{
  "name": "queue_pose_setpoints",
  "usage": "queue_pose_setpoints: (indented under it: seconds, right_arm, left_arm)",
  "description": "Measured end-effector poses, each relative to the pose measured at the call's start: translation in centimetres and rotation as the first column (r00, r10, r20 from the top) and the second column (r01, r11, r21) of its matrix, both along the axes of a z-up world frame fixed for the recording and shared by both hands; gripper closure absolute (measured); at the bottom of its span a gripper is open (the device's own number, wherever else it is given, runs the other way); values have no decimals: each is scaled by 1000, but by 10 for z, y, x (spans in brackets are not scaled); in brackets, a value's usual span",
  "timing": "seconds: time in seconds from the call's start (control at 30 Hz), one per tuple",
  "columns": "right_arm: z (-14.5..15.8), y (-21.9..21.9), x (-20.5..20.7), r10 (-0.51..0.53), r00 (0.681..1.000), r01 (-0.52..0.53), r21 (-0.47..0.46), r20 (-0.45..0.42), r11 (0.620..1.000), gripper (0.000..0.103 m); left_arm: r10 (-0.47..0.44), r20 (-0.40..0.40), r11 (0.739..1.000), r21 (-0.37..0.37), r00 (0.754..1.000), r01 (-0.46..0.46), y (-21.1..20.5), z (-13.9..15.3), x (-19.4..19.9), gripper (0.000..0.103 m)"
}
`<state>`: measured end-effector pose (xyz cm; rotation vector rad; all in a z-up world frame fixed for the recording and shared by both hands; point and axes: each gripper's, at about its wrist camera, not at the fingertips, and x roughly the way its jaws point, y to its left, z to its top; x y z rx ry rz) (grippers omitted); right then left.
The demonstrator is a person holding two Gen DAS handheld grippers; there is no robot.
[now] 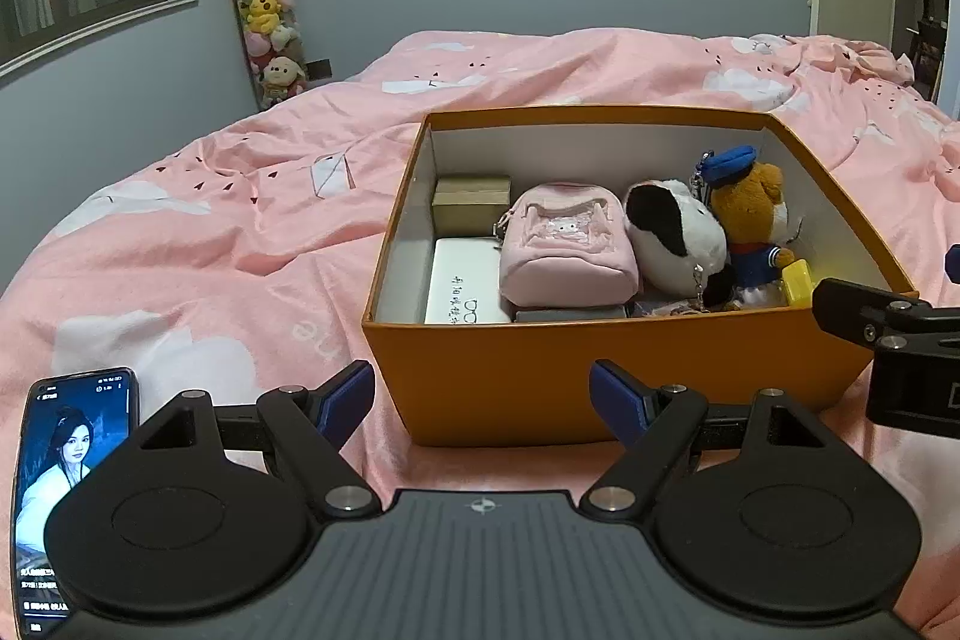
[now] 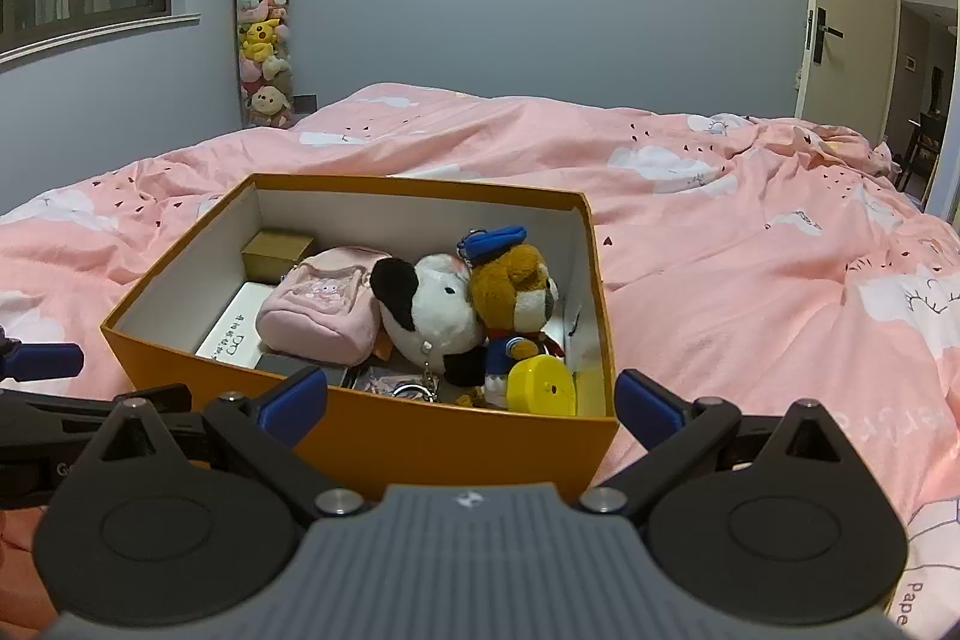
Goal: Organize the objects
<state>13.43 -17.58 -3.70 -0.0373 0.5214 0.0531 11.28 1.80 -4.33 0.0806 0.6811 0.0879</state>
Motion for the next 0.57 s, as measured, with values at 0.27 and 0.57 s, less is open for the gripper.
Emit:
queue_pose_setpoints:
  seconds: [0.27, 0.57]
  right_arm:
    - [-1, 1, 0, 4, 1000, -4, -4, -7, 1000, 1]
    - [-1, 2, 1, 3, 1000, -3, -4, -13, 1000, 1]
  left_arm:
    - [-6, -1, 1000, 1, 1000, 6, 0, 0, 0, 8]
    - [-7, -1, 1000, 1, 1000, 7, 0, 1, 0, 8]
